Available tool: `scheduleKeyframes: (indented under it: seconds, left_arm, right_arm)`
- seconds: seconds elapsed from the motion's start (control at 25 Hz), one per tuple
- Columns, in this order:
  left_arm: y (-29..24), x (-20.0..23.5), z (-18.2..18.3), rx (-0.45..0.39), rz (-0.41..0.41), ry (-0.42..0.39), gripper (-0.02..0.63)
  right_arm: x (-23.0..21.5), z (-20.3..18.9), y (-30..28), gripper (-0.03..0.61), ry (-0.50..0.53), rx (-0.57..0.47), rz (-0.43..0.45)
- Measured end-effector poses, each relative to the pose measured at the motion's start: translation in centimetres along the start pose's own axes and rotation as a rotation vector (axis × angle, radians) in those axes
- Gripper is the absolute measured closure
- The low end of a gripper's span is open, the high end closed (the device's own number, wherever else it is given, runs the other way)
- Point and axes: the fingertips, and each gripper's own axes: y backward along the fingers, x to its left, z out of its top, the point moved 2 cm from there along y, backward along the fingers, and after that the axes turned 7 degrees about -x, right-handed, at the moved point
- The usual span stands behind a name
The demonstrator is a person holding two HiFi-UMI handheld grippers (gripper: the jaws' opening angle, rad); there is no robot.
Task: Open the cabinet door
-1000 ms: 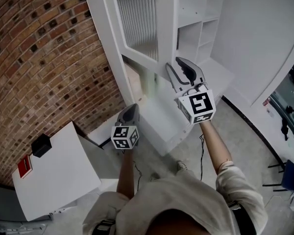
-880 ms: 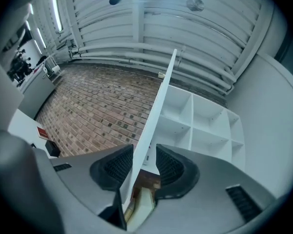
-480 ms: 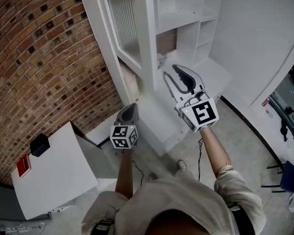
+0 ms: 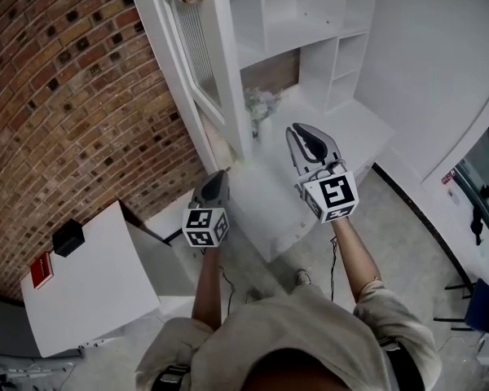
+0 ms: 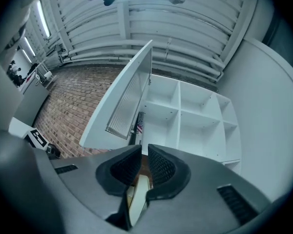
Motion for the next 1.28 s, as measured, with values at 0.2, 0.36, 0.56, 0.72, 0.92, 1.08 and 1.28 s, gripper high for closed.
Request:
scheduleKeyframes:
  seconds: [0.2, 0.36, 0.56, 0.72, 0.92, 1.08, 1.28]
  left_arm:
    - [-1.0, 0.1, 0.0, 0.006, 0.029, -0.007, 0.588]
    - [-1.8, 0.5, 0.0, 0.009, 0.057, -0.014, 0.586]
    - [-2.6, 0.9, 0.1, 0.005, 0.097, -0.022, 0.588]
    - [-3.2, 1.0, -0.3, 0.009, 0.121, -0.02, 0.588]
    - [-3.4, 1.2, -0.8, 0.015, 0.149, -0.019, 0.588]
    - [-3.5, 1.4, -1.0, 0.016, 0.166, -0.019, 0.586]
    - [-3.7, 1.7, -1.1, 0.021, 0.179, -0.02, 0.588]
  right_arm:
    - [-1.3, -3.1, 0.0, 0.565, -0.037, 0.04, 0.006]
    - [-1.8, -5.5, -0.4, 0.565, -0.063, 0.079, 0.033]
    - [-2.6, -8.2, -0.8, 0.565, -0.097, 0.123, 0.06]
    - [-3.2, -10.5, -0.8, 0.565, -0.112, 0.163, 0.076]
    - [-3.9, -12.6, -0.6, 0.565, -0.128, 0.194, 0.079]
    - [-4.2, -13.8, -0.6, 0.565, -0.139, 0.211, 0.076]
    - [-4.5, -14.7, -0.8, 0.566, -0.15, 0.224, 0.074]
